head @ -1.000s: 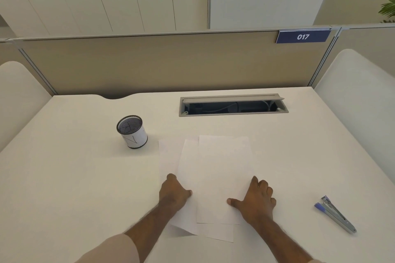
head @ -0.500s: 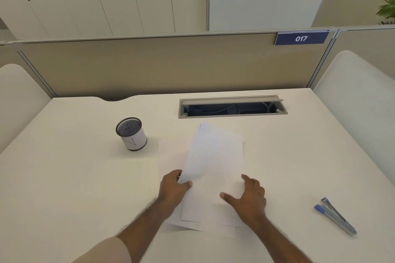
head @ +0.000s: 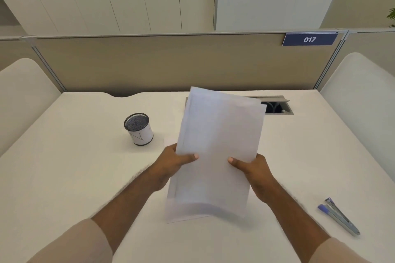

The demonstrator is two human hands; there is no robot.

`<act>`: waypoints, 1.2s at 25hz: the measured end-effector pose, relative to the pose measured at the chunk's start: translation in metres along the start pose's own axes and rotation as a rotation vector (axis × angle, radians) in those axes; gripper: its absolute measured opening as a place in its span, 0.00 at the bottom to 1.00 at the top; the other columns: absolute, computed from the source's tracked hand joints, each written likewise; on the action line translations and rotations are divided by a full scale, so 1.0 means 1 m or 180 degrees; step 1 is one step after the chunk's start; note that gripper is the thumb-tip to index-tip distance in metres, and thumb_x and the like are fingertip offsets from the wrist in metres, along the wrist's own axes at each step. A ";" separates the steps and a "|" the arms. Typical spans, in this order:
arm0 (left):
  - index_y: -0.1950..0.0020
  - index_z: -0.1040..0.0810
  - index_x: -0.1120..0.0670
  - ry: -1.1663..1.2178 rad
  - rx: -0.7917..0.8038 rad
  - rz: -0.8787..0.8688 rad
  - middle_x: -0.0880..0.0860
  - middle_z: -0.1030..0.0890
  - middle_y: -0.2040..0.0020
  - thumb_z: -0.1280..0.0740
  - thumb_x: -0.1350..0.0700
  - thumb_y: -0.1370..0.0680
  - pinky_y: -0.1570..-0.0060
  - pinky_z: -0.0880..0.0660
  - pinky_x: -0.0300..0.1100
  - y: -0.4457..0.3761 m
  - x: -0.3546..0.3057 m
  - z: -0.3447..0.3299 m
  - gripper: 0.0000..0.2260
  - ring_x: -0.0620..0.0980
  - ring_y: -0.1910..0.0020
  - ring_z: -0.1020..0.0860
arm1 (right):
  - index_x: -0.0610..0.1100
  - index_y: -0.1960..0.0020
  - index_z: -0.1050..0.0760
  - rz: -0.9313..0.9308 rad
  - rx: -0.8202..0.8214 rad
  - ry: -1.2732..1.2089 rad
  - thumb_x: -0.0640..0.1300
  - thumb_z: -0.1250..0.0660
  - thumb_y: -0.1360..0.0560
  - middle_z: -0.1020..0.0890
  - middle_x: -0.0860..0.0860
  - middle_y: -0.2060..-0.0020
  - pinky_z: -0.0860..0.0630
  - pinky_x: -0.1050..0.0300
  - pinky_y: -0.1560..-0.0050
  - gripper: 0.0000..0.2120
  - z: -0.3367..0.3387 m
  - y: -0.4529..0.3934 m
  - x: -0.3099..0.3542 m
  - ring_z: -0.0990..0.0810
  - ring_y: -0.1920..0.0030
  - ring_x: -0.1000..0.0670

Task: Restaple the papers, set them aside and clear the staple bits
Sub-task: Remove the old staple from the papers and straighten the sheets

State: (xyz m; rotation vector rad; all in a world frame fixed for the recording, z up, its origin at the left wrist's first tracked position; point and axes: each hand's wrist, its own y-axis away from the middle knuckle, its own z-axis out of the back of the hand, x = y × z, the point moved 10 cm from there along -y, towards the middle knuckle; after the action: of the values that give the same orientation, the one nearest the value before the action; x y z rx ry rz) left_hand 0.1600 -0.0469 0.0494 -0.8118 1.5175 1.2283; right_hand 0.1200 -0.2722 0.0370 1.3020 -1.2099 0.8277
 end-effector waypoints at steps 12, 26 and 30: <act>0.55 0.18 0.52 0.0075 -0.1146 0.0011 0.51 0.15 0.56 0.22 0.60 0.30 0.57 0.21 0.41 0.036 0.054 0.016 0.08 0.51 0.57 0.18 | 0.44 0.57 0.19 0.0539 -0.0558 0.0737 0.34 0.25 0.31 0.15 0.49 0.61 0.25 0.69 0.68 0.07 -0.004 0.026 -0.020 0.17 0.61 0.48; 0.46 0.21 0.54 -0.0953 -0.1435 0.0237 0.54 0.17 0.48 0.32 0.57 0.23 0.47 0.21 0.52 0.015 0.073 0.057 0.07 0.56 0.50 0.19 | 0.43 0.42 0.26 0.0191 -0.0476 0.1249 0.37 0.28 0.30 0.19 0.51 0.51 0.23 0.59 0.54 0.18 -0.030 0.006 -0.051 0.19 0.52 0.49; 0.40 0.23 0.54 -0.2347 -0.1541 0.0956 0.56 0.23 0.43 0.34 0.51 0.25 0.47 0.23 0.48 0.016 0.111 0.068 0.15 0.59 0.43 0.25 | 0.46 0.39 0.28 -0.0117 -0.0340 0.2552 0.40 0.31 0.28 0.22 0.50 0.53 0.25 0.55 0.50 0.18 -0.037 0.000 -0.082 0.23 0.49 0.46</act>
State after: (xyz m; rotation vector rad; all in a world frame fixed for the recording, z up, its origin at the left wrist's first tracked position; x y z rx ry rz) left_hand 0.1314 0.0315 -0.0518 -0.3445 0.7566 1.8974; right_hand 0.1077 -0.2216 -0.0365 0.7668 -0.5743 1.0960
